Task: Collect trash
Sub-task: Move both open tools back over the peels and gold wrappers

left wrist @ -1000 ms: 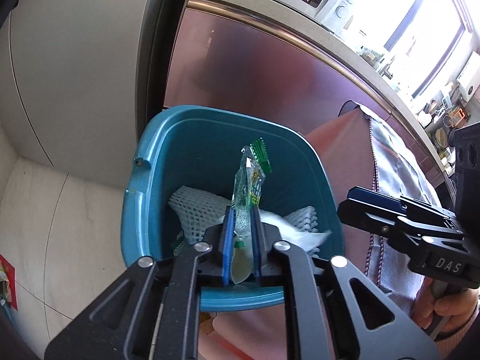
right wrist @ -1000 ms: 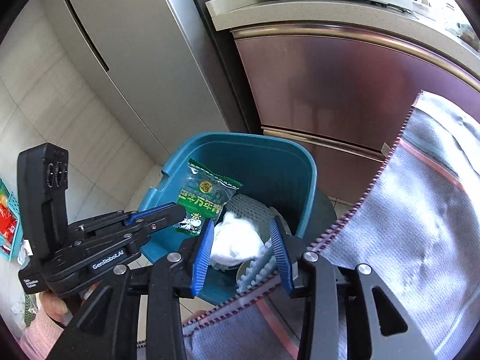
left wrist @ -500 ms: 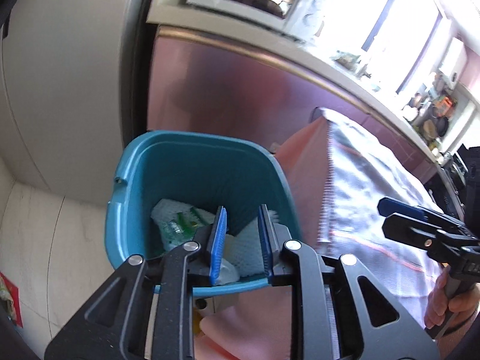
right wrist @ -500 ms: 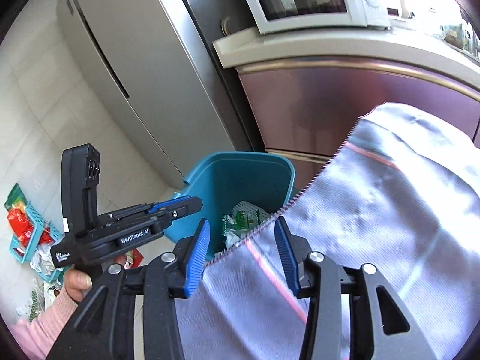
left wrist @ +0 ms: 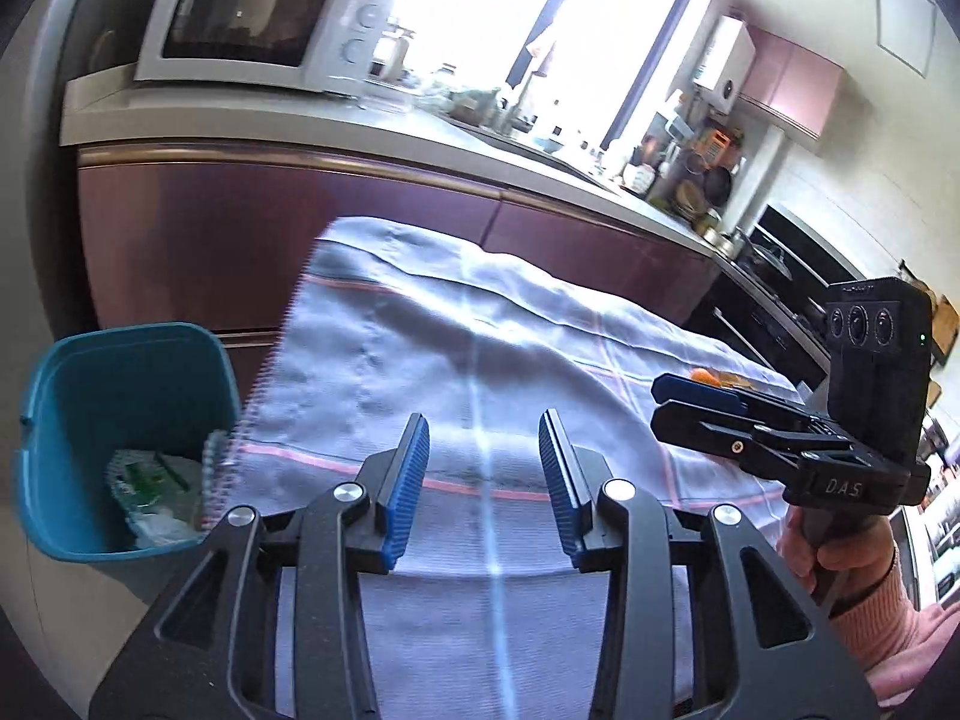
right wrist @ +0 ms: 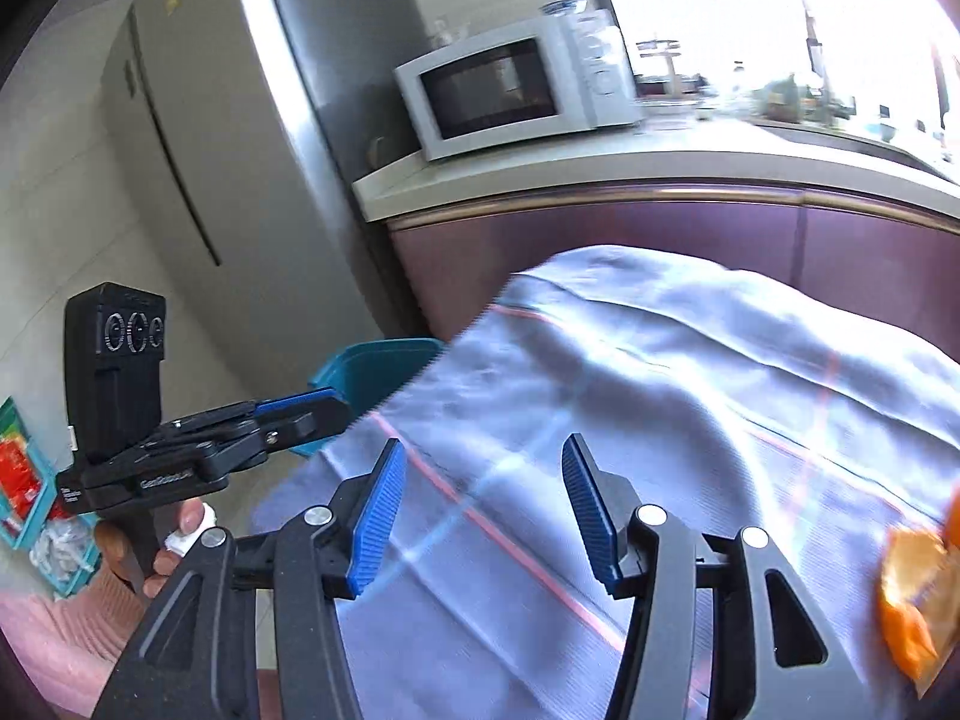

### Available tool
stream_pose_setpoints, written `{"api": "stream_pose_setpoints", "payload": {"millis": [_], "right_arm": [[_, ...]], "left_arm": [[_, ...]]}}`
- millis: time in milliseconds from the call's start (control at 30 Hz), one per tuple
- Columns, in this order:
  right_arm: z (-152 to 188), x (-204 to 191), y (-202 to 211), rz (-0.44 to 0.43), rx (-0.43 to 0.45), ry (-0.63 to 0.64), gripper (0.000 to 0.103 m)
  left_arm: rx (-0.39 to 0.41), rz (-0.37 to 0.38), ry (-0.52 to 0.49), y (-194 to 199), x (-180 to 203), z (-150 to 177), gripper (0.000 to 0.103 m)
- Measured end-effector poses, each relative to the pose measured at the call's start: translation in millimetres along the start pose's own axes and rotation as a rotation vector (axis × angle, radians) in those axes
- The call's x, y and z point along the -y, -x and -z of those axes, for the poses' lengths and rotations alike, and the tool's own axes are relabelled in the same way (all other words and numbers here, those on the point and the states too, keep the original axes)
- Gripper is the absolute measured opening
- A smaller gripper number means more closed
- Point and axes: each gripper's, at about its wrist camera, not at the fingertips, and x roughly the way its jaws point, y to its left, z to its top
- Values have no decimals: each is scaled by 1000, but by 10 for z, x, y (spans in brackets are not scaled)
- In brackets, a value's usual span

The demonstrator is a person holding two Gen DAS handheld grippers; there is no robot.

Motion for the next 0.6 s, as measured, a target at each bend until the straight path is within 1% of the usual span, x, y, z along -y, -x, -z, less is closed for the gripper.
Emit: {"api": "stream_pose_setpoints", "payload": {"millis": [100, 200, 300, 400, 500, 567, 600], "right_arm": [[122, 333, 277, 84, 33, -70, 52], [241, 675, 577, 206, 62, -137, 52], [302, 1016, 846, 322, 111, -197, 56], [342, 1356, 1076, 435, 138, -226, 59], [360, 1648, 1161, 523, 125, -239, 63], [387, 1828, 1161, 558, 107, -250, 64], [394, 1896, 1142, 562, 95, -256, 64]], "left_arm": [[-51, 63, -44, -271, 353, 36, 37], [-117, 110, -86, -548, 714, 109, 37], [-183, 153, -119, -861, 1073, 192, 37], [-250, 189, -135, -1179, 1358, 234, 38], [-299, 216, -139, -1478, 1546, 233, 38], [-328, 221, -141, -1641, 1661, 235, 38], [-340, 223, -146, -1727, 1704, 211, 38]]}}
